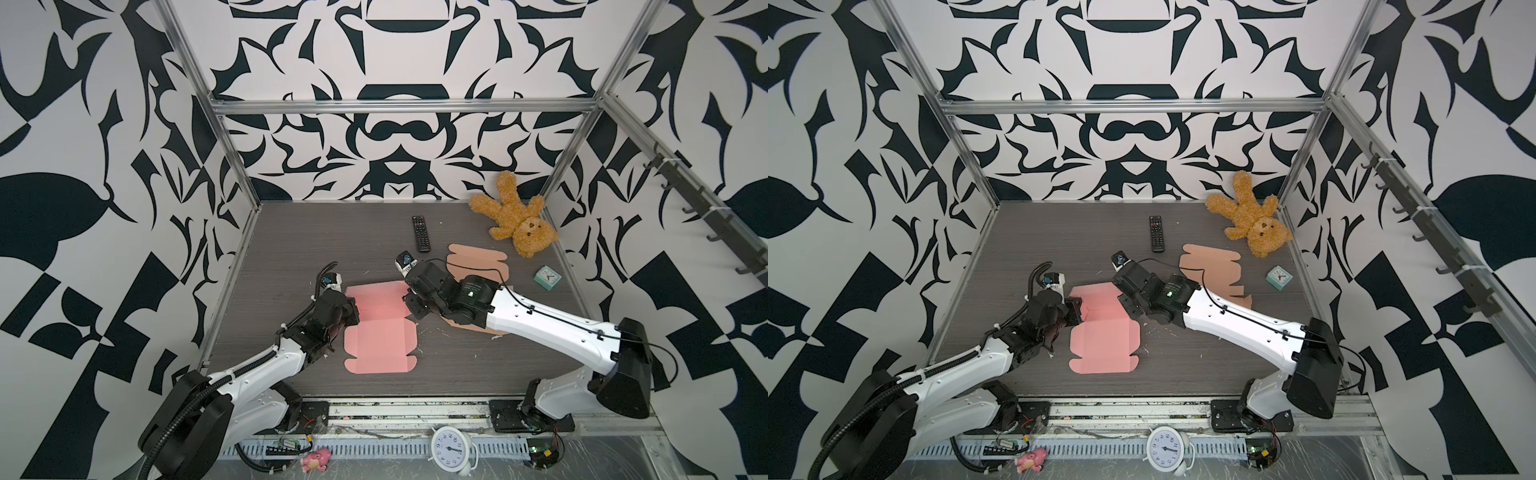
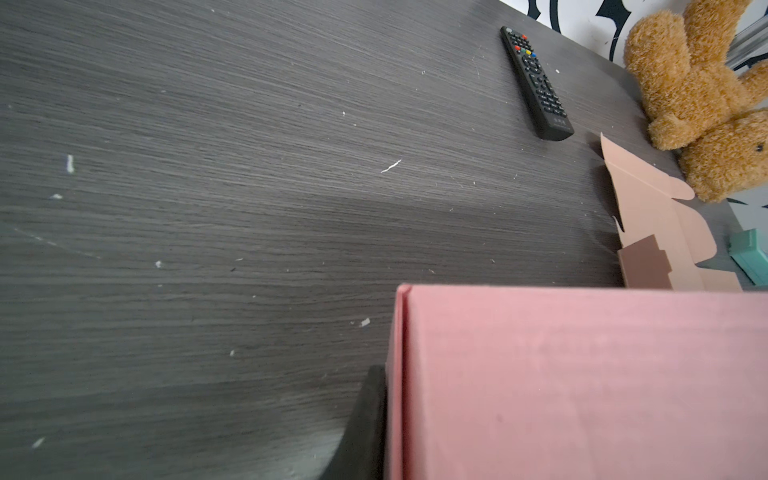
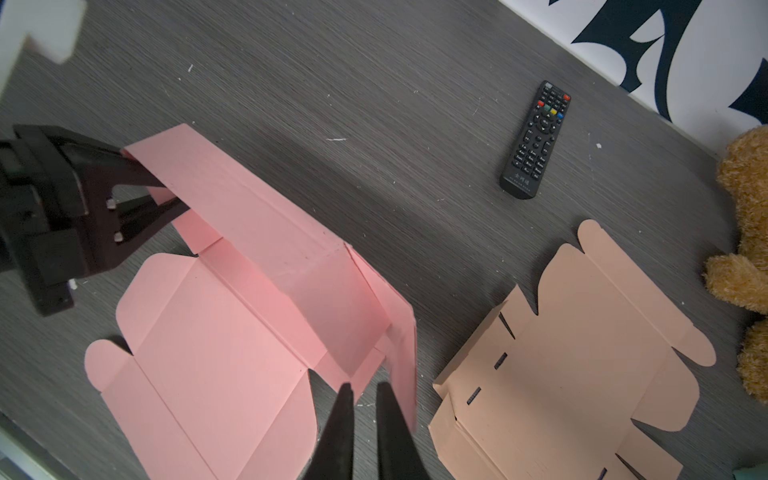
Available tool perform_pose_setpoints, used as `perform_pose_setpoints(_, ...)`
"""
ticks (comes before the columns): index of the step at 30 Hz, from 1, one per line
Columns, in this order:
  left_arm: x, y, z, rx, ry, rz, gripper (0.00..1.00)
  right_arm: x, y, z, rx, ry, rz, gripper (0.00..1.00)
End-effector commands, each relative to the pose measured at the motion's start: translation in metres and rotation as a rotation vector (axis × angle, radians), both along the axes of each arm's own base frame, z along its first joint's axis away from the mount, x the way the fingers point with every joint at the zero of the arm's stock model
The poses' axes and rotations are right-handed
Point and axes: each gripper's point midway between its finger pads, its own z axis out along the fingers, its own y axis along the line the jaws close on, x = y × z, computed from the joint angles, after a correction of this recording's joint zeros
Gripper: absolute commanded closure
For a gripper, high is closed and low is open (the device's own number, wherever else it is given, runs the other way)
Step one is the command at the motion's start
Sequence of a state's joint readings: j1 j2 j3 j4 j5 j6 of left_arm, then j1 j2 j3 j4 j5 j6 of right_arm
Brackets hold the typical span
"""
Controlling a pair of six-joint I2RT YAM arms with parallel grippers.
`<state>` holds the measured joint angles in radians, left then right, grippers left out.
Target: Fold the paper box
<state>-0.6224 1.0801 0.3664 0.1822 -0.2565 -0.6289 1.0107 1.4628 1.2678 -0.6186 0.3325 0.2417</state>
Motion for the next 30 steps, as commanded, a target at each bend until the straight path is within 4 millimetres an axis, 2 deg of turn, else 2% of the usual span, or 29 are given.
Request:
perform_pose_setpoints(1,-0.002,0.0,0.003,-0.021,0.008,0.005,0.85,0.009,0.008,0.026,0.013,-0.075,-0.001,0.86)
perform_pose_setpoints(13,-0.001,-0.002,0.01,-0.037,-0.01,0.002,0.85,0.009,0.026,0.004,-0.038,-0.034,0.042,0.85)
perform_pose_setpoints(30,-0.005,-0.006,0.028,-0.095,-0.032,-0.01,0.85,0.013,0.048,0.018,0.024,-0.06,0.086,0.84)
